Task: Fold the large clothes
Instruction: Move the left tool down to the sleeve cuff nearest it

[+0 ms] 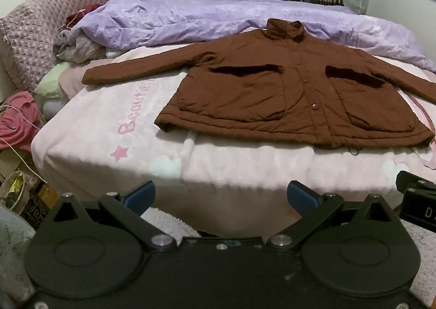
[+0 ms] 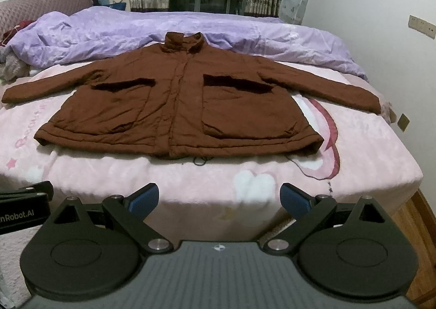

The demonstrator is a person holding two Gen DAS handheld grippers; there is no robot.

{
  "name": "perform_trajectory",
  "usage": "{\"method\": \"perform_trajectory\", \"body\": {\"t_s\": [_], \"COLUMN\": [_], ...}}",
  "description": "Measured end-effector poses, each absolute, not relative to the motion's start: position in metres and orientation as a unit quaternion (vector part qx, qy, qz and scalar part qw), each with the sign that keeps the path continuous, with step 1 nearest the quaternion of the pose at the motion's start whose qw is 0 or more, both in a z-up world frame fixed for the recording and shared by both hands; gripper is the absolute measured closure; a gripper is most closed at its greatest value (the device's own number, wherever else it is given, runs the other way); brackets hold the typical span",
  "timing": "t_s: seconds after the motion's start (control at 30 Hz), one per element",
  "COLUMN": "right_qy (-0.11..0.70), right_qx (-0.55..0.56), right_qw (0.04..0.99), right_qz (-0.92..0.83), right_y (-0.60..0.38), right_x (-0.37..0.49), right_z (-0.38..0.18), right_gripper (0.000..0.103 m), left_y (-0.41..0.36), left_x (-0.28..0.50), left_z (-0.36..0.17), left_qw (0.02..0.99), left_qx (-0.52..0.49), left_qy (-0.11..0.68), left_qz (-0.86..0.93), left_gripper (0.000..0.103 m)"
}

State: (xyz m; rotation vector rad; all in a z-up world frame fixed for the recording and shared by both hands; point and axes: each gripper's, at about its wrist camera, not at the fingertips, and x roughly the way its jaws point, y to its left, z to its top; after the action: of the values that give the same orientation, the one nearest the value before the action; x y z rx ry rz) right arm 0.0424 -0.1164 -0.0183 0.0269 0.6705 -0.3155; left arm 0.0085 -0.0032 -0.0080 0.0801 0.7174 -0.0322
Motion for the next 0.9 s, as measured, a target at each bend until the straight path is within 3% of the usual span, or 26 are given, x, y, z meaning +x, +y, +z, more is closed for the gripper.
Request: {"method": "perform_trajectory", "body": {"t_s": [0.43, 0.9], "right_qy": [0.317, 0.275], "right_qx": [0.004, 0.008], "right_qw": [0.933, 0.951], "right_qz": [-0.171, -0.138], "right_y": [-0.144, -0.187], "right_x": [0.096, 0.226], "right_z": [-0.022, -0.007], "right_gripper": [0.000, 0.000], "left_y": [0.015, 0.153], "left_x": [0.068, 0.262], "left_z": [-0.012, -0.020], "left_qw": [0.942, 0.942], "left_qx": [-0.005, -0.169], "left_qy": [0.332, 0.289], "left_qz": [-0.057, 0.018], "left_gripper": [0.000, 0.000]}}
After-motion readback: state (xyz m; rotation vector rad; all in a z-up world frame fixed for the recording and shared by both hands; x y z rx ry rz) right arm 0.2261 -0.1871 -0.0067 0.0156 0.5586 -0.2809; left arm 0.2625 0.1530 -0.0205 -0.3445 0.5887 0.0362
